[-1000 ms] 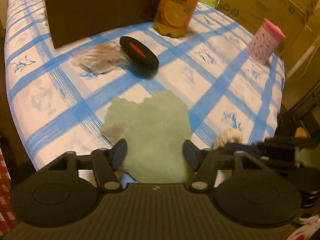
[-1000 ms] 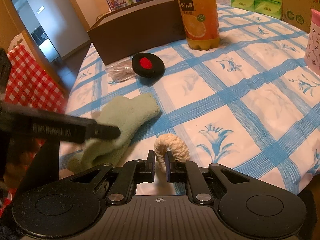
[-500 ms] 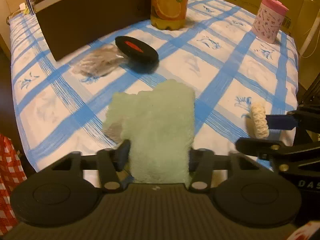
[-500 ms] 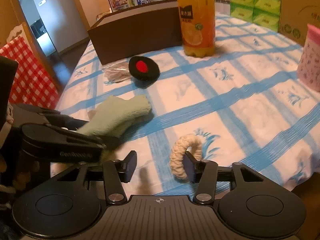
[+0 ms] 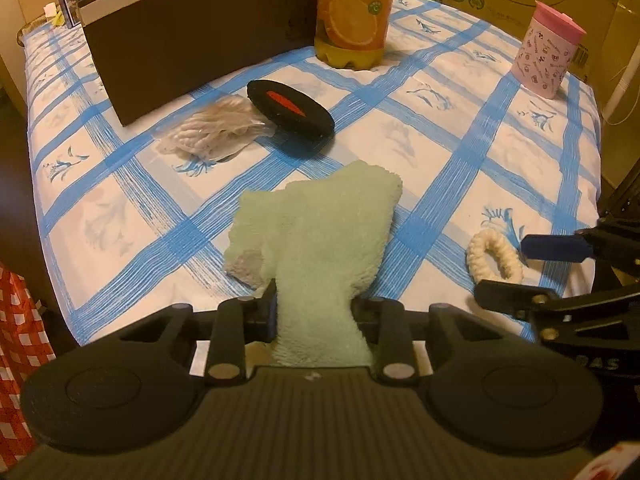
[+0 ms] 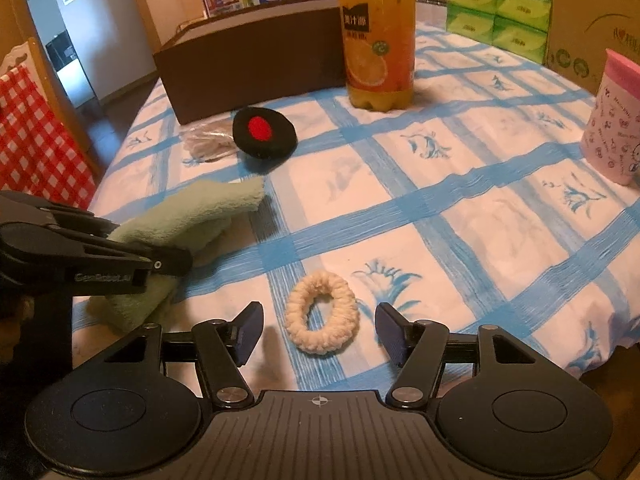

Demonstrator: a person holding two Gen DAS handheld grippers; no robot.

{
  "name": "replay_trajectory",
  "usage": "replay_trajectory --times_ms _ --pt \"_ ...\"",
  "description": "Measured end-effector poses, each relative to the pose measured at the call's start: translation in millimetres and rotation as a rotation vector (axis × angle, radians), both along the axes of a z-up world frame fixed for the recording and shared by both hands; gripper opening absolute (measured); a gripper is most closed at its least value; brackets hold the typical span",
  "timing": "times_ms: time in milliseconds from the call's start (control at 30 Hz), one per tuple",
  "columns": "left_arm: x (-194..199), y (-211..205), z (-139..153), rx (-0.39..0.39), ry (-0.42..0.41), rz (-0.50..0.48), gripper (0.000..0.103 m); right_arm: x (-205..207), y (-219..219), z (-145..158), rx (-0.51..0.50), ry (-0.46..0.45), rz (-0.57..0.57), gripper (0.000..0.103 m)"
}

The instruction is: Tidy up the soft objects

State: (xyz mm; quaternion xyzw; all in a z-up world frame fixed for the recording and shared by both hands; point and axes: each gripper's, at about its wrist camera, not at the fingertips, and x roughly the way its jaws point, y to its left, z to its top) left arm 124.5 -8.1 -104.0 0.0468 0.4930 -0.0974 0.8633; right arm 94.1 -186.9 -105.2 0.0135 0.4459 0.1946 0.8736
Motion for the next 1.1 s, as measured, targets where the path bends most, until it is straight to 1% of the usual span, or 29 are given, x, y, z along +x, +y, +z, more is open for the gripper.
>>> replay_trajectory --times_ms 33,67,100,167,233,300,400,733,1100 --pt "0 0 0 0.001 0.000 0.000 0.027 2 2 -2 -0.007 0.007 0.002 0.061" --pt "0 0 0 0.002 -0.001 -0.001 0.027 3 4 -4 -0.016 0.009 -0.001 0.058" --pt "0 0 0 0.002 -0.001 -0.001 0.027 3 6 -5 -0.027 0.006 0.001 0.048" --pt "1 0 -1 0.000 0.000 -0.001 0.027 3 11 -5 -0.061 -0.015 0.016 0.037" --pt "1 0 -1 0.000 0.000 -0.001 0.027 3 12 -5 -0.073 -0.019 0.021 0.033" --pt "1 1 -1 -0.002 0.000 0.000 0.027 4 12 -6 -0.075 -0.020 0.022 0.026" --pt "1 1 -1 -0.007 0.001 0.001 0.027 4 12 -5 -0.073 -0.018 0.023 0.023" --pt "2 4 1 -0.013 0.000 0.005 0.027 4 10 -3 -0.046 -0.007 0.024 0.022" --pt "0 12 22 -0.031 -0.046 0.026 0.026 5 7 12 -0.009 -0.039 0.012 0.021"
